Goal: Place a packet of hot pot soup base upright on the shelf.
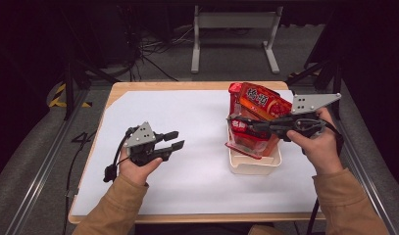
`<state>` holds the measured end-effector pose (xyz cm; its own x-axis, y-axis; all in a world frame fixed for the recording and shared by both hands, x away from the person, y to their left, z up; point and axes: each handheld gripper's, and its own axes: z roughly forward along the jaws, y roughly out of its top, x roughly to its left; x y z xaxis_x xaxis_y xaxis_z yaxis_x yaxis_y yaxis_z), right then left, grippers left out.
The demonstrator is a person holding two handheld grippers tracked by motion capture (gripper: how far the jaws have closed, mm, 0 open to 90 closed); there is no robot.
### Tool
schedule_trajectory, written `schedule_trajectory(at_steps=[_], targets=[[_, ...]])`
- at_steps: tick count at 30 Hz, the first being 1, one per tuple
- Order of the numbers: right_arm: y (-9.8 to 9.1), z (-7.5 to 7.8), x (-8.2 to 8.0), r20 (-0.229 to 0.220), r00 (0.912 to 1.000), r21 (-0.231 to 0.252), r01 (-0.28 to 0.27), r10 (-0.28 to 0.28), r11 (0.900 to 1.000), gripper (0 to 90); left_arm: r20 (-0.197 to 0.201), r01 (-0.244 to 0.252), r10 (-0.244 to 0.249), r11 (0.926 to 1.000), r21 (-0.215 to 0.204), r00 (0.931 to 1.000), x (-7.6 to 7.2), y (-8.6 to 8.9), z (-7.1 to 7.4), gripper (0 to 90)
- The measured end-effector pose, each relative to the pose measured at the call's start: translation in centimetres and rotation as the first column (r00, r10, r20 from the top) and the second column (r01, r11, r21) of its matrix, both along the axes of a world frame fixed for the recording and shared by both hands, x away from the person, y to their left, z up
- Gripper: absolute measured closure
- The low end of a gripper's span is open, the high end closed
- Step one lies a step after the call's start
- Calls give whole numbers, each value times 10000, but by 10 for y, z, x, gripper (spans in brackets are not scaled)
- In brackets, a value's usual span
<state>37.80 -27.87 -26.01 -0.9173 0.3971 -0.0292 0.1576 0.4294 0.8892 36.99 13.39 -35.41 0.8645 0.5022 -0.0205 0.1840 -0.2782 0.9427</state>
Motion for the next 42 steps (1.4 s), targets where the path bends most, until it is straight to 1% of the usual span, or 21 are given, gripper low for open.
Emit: schedule_trajectory(at_steps=[8, 10, 11, 13, 15, 22, 27, 29, 30, 33, 34, 36, 39, 42], targets=[[-5, -9, -2, -303, 9993, -96, -207, 204, 9997, 898, -63, -15, 15, 10000, -40, 10000, 1, 0, -1, 609], [-6, -11, -2, -373, 9990, -147, -230, 225, 9996, 898, -12, -8, 8, 10000, 3, 10000, 1, 0, -1, 609], [-8, -12, -3, -408, 9990, -181, -212, 204, 9996, 897, -91, -9, 9, 10000, -41, 10000, 1, -1, -1, 609], [-10, -13, -3, -478, 9987, -255, -191, 178, 9995, 897, -105, -4, 3, 10000, -43, 9999, 1, -1, -1, 608], [-12, -13, -4, -537, 9984, -315, -183, 166, 9993, 897, 16, 13, -13, 10000, 27, 10000, 2, -2, -1, 608], [-16, -15, -6, -688, 9974, -466, -261, 228, 9986, 896, -78, 6, -6, 10000, 29, 10000, 3, -4, -1, 599], [-21, -13, -6, -768, 9969, -570, -223, 178, 9981, 896, -40, 2, -2, 10000, 58, 10000, 4, -3, -2, 593], [-23, -12, -6, -883, 9958, -627, -293, 237, 9976, 895, -84, -10, 10, 10000, 32, 10000, 3, -3, -2, 593], [-24, -13, -6, -997, 9944, -607, -406, 345, 9973, 895, -29, 20, -19, 10000, 76, 10000, 4, -3, -2, 593], [-24, -13, -6, -1033, 9941, -581, -394, 333, 9975, 894, -74, 32, -32, 10000, 57, 10000, 3, -3, -2, 593], [-25, -14, -6, -1034, 9941, -497, -392, 339, 9980, 891, -61, 26, -26, 10000, 41, 10000, 3, -4, -2, 593], [-25, -15, -5, -1031, 9941, -491, -379, 327, 9981, 889, -87, 1, -1, 10000, 3, 10000, 3, -4, -2, 593], [-27, -16, -4, -1051, 9944, -578, -206, 145, 9981, 879, -89, 4, -4, 10000, 0, 10000, 3, -4, -2, 593], [-29, -18, -3, -1263, 9920, -741, -12, -82, 9972, 862, -72, 39, -38, 10000, 66, 10000, 4, -3, -2, 591]])
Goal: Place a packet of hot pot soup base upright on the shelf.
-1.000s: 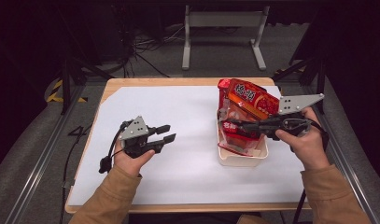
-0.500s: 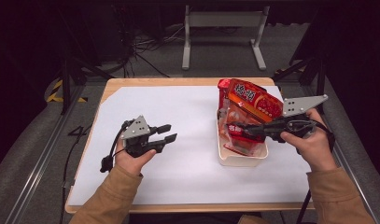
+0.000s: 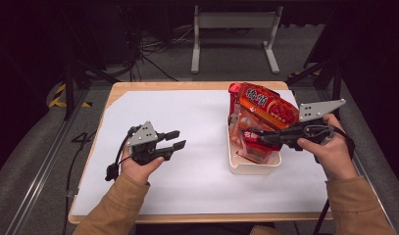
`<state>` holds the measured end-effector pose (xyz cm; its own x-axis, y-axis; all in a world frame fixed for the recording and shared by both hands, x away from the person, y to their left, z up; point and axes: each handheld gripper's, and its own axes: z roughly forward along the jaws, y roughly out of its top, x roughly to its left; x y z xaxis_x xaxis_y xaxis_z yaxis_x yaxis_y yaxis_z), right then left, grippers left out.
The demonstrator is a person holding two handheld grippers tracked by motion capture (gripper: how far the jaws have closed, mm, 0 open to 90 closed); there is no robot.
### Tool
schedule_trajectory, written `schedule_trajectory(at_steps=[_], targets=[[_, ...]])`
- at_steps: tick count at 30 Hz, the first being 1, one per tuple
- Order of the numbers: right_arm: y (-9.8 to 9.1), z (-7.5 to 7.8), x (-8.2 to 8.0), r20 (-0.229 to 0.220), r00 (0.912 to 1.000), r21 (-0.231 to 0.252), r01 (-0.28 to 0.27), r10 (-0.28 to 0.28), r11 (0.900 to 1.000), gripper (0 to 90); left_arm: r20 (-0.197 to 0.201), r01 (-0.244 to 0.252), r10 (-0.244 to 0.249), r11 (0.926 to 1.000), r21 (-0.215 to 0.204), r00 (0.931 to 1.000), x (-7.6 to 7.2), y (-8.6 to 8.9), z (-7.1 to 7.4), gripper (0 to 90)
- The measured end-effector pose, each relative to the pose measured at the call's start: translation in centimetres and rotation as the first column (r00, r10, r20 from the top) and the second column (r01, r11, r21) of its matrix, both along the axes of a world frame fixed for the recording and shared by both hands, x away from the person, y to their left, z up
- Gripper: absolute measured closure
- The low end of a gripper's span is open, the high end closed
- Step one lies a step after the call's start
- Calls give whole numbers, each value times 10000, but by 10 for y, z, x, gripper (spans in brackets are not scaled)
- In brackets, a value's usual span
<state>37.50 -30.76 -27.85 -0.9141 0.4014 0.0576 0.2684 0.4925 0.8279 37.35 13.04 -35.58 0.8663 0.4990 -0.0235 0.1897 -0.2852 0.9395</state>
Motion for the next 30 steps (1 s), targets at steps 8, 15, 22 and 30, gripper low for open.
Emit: schedule_trajectory(at_steps=[8, 15, 22, 30], targets=[[10, -12, 4, -201, 9997, -889, 94, -112, 9960, 900, -23, -25, 25, 10000, -1, 10000, 0, 0, 0, 590], [18, -11, 6, -73, 10000, -1111, -54, 46, 9938, 900, -11, -81, 81, 9999, -82, 10000, 0, 2, 1, 590], [11, -10, 3, 170, 9989, -508, 440, -432, 9977, 796, -15, -189, 189, 9997, -122, 9998, 0, 5, 1, 574], [1, -8, -2, 618, 9927, 179, 1029, -1038, 9945, 655, -37, -386, 386, 9992, -112, 9992, -1, 11, 0, 527]])
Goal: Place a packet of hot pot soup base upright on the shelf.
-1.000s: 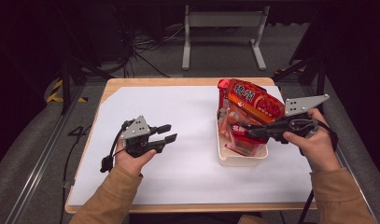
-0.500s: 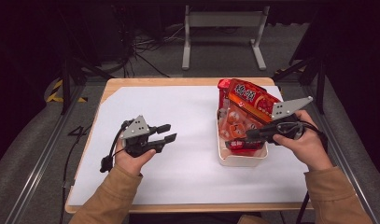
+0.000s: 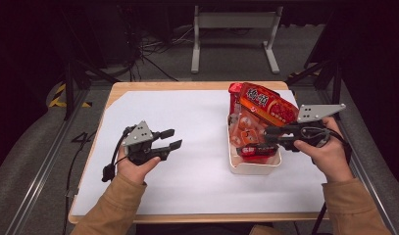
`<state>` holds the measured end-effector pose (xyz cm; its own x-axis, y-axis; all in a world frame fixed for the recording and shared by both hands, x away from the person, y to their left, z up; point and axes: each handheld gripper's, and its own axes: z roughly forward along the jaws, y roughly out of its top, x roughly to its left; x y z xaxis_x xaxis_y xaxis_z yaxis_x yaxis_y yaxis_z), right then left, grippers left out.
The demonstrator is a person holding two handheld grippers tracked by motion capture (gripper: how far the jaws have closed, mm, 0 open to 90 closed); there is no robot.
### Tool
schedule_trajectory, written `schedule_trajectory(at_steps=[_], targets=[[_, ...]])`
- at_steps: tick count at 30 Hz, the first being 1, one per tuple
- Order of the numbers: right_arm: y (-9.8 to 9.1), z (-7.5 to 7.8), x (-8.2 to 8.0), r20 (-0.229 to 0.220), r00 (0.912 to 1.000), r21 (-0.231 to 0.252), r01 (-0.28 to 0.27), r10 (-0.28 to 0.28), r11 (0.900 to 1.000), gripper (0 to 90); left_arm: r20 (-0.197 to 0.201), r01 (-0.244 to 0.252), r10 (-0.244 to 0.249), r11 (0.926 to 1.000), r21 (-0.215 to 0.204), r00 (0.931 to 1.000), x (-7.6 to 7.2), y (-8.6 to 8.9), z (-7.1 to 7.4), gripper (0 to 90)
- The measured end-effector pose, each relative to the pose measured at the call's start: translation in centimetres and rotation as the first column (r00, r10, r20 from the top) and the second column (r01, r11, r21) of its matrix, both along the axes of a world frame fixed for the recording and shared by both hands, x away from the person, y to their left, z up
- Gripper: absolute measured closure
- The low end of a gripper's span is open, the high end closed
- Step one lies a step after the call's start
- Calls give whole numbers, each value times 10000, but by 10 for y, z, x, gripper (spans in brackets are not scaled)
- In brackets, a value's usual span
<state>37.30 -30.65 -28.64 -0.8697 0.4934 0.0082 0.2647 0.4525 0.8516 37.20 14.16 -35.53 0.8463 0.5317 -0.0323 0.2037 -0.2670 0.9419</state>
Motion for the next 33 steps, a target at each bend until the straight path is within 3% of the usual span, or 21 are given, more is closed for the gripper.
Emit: schedule_trajectory(at_steps=[6, 10, 14, 21, 29, 33], targets=[[-8, 0, -8, 405, 9963, 442, 738, -756, 9963, 534, 46, -155, 156, 9998, -109, 9999, -4, 9, 1, 502], [-22, -3, -15, 591, 9872, 890, 1426, -1482, 9858, 446, 30, -331, 331, 9994, -122, 9994, -9, 20, 2, 486], [-35, -6, -19, 550, 9793, 1174, 1876, -1950, 9752, 421, 13, -496, 497, 9987, -59, 9988, -12, 29, 2, 464], [-48, -12, -23, 501, 9675, 1224, 2403, -2478, 9630, 369, 25, -788, 788, 9969, 71, 9969, -18, 42, -1, 434], [-57, -27, -32, 556, 9441, 1010, 3186, -3251, 9425, 307, -151, -1127, 1130, 9934, 195, 9935, -26, 59, -9, 412], [-60, -36, -34, 538, 9385, 947, 3351, -3409, 9374, 294, -266, -1225, 1231, 9922, 223, 9920, -29, 66, -13, 402]])
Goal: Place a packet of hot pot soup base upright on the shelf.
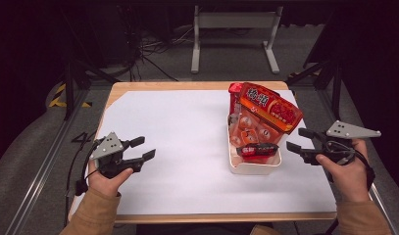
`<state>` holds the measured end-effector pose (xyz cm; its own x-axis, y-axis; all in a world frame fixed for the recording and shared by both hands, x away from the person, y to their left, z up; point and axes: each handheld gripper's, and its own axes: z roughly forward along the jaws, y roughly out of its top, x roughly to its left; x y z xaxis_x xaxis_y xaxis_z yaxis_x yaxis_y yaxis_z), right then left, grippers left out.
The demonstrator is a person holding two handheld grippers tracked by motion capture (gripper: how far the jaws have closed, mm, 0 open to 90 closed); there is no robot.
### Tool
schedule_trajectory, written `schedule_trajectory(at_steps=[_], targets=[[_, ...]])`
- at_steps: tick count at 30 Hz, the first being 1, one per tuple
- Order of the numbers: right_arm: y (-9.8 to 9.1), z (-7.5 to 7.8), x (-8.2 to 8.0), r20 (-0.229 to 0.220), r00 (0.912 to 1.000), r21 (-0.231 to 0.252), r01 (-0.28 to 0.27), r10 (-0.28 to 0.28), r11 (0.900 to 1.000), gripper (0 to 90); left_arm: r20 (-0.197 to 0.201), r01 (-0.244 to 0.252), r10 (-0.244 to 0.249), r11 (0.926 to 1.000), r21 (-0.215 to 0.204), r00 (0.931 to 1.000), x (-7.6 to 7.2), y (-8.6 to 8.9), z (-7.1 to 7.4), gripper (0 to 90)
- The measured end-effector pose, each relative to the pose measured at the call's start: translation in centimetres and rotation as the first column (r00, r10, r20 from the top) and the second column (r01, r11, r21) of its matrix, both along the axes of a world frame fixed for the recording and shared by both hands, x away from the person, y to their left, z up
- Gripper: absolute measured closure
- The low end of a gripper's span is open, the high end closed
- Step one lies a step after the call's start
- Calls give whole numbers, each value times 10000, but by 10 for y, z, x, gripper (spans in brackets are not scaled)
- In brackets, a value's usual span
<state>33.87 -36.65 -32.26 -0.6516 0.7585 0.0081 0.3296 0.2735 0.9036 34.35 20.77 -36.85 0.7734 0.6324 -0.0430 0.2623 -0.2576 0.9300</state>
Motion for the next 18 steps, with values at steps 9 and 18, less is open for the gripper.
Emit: schedule_trajectory(at_steps=[9, 18], targets=[[-3, -20, -1, 83, 9994, -160, 326, -325, 9993, 273, -225, -120, 126, 9996, 270, 9997, -2, 10, -10, 382], [0, -40, 2, 208, 9982, -456, 568, -559, 9973, 255, -467, -151, 173, 9988, 460, 9988, -2, 11, -18, 379]])
